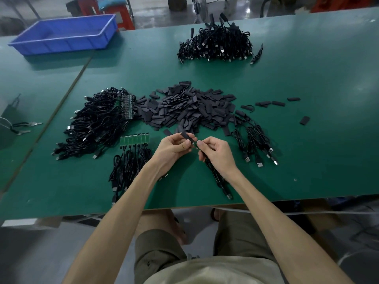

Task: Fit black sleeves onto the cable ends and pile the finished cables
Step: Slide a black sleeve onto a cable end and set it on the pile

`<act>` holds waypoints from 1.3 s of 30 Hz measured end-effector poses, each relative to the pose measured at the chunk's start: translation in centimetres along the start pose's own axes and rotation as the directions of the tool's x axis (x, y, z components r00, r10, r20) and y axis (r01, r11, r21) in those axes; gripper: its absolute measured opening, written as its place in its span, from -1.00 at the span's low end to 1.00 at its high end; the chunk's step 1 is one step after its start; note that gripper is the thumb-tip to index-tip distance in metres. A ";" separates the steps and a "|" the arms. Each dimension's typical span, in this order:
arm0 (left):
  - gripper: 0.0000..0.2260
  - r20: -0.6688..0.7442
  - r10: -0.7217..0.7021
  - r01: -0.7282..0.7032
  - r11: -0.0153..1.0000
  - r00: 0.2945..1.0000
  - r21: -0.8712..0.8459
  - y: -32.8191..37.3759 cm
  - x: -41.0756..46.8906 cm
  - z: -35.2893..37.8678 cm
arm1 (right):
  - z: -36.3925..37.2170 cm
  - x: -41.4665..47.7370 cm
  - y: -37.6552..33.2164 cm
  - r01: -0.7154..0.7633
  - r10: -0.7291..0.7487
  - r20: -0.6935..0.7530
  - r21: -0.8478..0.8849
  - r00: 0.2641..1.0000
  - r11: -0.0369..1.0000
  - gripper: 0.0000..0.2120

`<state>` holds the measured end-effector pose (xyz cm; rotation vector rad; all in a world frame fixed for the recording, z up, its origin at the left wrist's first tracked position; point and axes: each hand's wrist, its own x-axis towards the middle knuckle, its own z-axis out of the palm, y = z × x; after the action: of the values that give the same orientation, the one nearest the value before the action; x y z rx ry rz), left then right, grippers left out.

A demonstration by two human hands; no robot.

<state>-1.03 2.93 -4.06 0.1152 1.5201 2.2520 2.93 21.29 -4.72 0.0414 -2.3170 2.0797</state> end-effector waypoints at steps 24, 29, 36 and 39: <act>-0.82 0.023 0.013 -0.013 1.000 1.000 -0.019 0.1 -0.2 -0.1 | 0.1 0.0 0.0 -0.008 0.008 -0.004 -0.040 1.000 0.999 -0.77; -0.79 -0.012 0.028 -0.028 1.000 1.000 -0.001 -0.2 -0.2 0.2 | 0.1 -0.1 0.0 -0.007 0.007 -0.013 -0.046 1.000 0.999 -0.76; -0.79 -0.007 0.029 -0.028 0.998 1.000 0.063 -0.3 -0.2 0.1 | 0.1 -0.1 0.0 -0.004 0.003 -0.025 -0.059 1.000 0.998 -0.75; -0.79 -0.023 0.060 -0.056 0.991 0.998 0.119 -0.6 -0.2 0.1 | 0.1 -0.1 -0.1 -0.001 -0.001 -0.026 -0.067 1.000 0.998 -0.75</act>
<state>-0.66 3.13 -4.50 0.1673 1.6851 2.2147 3.06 21.20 -4.65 0.0134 -2.3701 1.9881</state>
